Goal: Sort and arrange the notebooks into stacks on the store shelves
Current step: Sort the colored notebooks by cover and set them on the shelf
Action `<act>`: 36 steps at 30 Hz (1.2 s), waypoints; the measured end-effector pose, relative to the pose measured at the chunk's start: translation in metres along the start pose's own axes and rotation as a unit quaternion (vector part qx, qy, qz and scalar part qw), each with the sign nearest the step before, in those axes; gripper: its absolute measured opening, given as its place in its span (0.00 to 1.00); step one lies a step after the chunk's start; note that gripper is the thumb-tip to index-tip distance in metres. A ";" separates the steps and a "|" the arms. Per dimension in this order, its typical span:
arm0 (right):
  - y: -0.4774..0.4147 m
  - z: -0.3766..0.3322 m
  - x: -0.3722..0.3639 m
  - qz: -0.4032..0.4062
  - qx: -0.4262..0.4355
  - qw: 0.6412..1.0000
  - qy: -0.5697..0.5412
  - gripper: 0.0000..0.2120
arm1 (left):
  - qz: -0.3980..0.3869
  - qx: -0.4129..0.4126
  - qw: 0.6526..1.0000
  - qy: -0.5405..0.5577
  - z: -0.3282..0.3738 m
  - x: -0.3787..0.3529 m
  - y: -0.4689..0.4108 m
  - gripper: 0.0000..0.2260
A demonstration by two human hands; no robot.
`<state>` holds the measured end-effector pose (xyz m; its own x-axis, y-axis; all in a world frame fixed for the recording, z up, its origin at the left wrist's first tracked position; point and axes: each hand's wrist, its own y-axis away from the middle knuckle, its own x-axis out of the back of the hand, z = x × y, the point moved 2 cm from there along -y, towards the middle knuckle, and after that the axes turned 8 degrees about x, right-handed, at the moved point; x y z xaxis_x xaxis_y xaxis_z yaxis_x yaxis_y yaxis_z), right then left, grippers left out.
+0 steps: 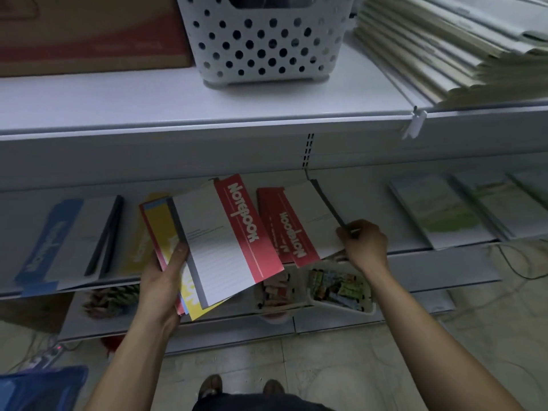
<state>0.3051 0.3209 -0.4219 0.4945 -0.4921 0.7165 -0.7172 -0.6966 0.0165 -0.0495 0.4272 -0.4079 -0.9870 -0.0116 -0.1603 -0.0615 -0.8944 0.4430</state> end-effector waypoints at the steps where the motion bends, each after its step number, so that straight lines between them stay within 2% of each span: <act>1: 0.001 0.002 0.003 0.000 -0.003 1.000 -0.001 0.12 | 0.000 -0.004 1.000 0.003 0.002 0.002 0.000 0.12; 3: 0.002 0.007 0.009 0.011 -0.011 1.000 -0.004 0.11 | -0.003 -0.011 1.000 0.005 0.005 0.004 0.001 0.08; 9: 0.007 0.004 0.024 0.055 -0.016 0.997 -0.046 0.07 | -0.008 -0.032 0.999 0.012 0.010 0.013 0.003 0.16; 12: 0.012 -0.010 0.021 0.052 -0.002 0.999 -0.010 0.12 | -0.002 -0.028 0.999 0.015 0.009 0.012 0.007 0.14; 14: 0.020 -0.026 0.017 0.068 0.045 0.992 0.099 0.21 | -0.005 -0.029 0.999 0.011 0.008 0.007 0.011 0.08; 15: 0.028 -0.037 0.014 0.093 0.087 0.986 0.110 0.23 | -0.010 -0.028 1.000 0.010 0.006 0.003 0.014 0.07; 17: 0.051 -0.072 0.008 0.104 0.189 0.976 0.028 0.20 | -0.024 -0.030 0.999 0.005 0.003 -0.008 0.017 0.09; 18: 0.064 -0.090 0.002 0.068 0.228 0.971 -0.023 0.18 | -0.030 -0.035 0.999 0.000 0.001 -0.015 0.019 0.12; 19: 0.079 -0.108 -0.006 0.005 0.246 0.968 -0.042 0.20 | -0.035 -0.039 0.999 -0.002 -0.002 -0.022 0.021 0.13; 21: 0.101 -0.129 -0.028 -0.102 0.242 0.965 0.019 0.33 | -0.041 -0.045 0.998 0.003 -0.008 -0.035 0.026 0.12; 23: 0.108 -0.135 -0.041 -0.107 0.230 0.964 0.082 0.45 | -0.056 -0.040 0.998 0.017 -0.011 -0.048 0.032 0.11; 26: 0.108 -0.132 -0.043 -0.105 0.226 0.959 0.132 0.53 | -0.065 -0.035 0.997 0.034 -0.014 -0.059 0.034 0.12; 28: 0.109 -0.130 -0.041 -0.113 0.248 0.949 0.162 0.51 | -0.069 -0.034 0.996 0.038 -0.015 -0.063 0.035 0.14; 30: 0.106 -0.129 -0.034 -0.127 0.294 0.931 0.173 0.42 | -0.085 -0.021 0.995 0.040 -0.018 -0.065 0.037 0.19; 33: 0.097 -0.131 -0.012 -0.153 0.409 0.868 0.237 0.30 | -0.098 -0.014 0.995 0.034 -0.020 -0.062 0.038 0.23; 35: 0.097 -0.130 0.004 -0.152 0.473 0.834 0.238 0.22 | -0.106 -0.014 0.994 0.029 -0.020 -0.059 0.038 0.24; 36: 0.097 -0.128 0.011 -0.152 0.504 0.816 0.241 0.21 | -0.105 -0.011 0.994 0.028 -0.018 -0.057 0.037 0.23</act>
<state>0.1785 0.3149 -0.3234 0.1497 -0.1240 0.9809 0.2894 -0.9432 -0.1634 0.0067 0.3866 -0.3987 -0.9431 0.1519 -0.2957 -0.2609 -0.8895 0.3751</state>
